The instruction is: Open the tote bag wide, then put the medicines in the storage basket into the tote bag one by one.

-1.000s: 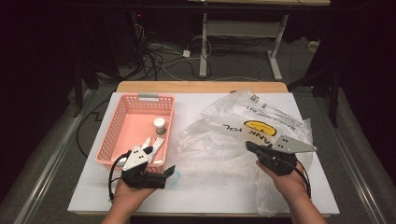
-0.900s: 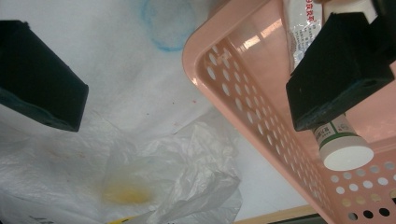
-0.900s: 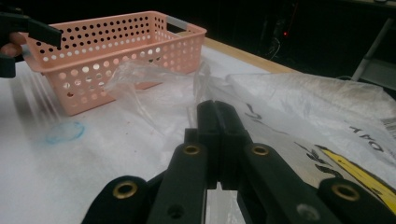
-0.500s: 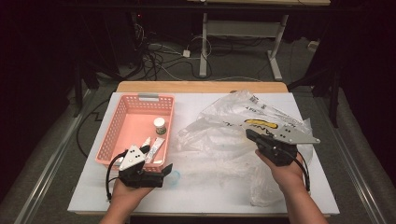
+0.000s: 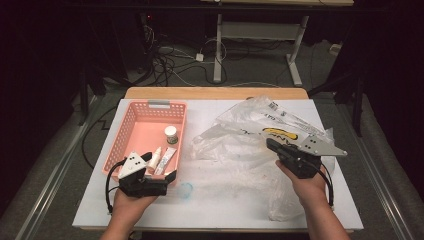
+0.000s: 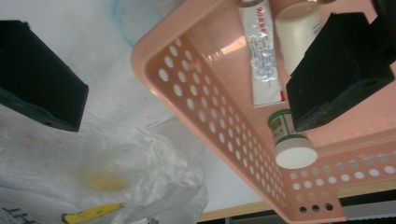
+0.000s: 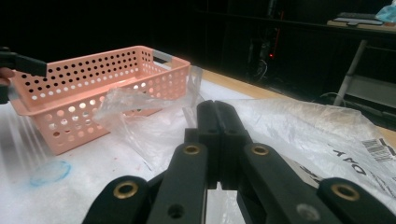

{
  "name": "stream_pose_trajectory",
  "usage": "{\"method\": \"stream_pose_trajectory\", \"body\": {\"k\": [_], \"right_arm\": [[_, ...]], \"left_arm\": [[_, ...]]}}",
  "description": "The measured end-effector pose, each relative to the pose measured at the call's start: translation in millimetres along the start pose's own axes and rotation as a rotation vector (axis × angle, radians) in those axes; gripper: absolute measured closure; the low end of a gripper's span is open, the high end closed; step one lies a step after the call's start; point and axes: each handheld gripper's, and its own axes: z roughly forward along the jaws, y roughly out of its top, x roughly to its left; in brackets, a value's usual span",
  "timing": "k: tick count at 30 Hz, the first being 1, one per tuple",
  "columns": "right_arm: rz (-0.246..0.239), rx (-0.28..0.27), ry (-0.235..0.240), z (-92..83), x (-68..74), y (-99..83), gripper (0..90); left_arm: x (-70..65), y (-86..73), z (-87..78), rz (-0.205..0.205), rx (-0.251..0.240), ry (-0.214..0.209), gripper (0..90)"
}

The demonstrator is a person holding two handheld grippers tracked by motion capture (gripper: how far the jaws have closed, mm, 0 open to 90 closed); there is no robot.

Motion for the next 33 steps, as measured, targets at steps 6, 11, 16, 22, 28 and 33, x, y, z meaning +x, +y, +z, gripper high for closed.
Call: {"method": "stream_pose_trajectory", "body": {"k": [6,11,16,22,28,33], "right_arm": [[-0.003,-0.002,0.000,-1.5,-3.2,-0.7,90.0],[0.001,0.001,0.007,-0.1,-2.9,-1.7,90.0],[-0.001,0.008,0.017,4.0,-1.3,-1.6,90.0],[-0.002,0.017,0.024,7.2,0.1,-2.6,90.0],[0.001,0.016,0.020,6.0,-1.8,-3.6,90.0],[0.000,0.019,0.015,5.1,-3.3,-4.2,90.0]], "left_arm": [[15.8,-0.4,-5.4,-0.035,-0.004,0.036,0.0],[29.3,-3.2,-12.8,-0.070,-0.001,0.080,0.0],[39.8,-6.9,-19.8,-0.092,0.003,0.106,0.0],[45.4,-6.2,-22.8,-0.098,0.008,0.113,0.0],[42.9,-3.3,-16.6,-0.090,0.040,0.102,0.0],[40.8,0.0,-7.7,-0.083,0.104,0.096,0.0]]}}
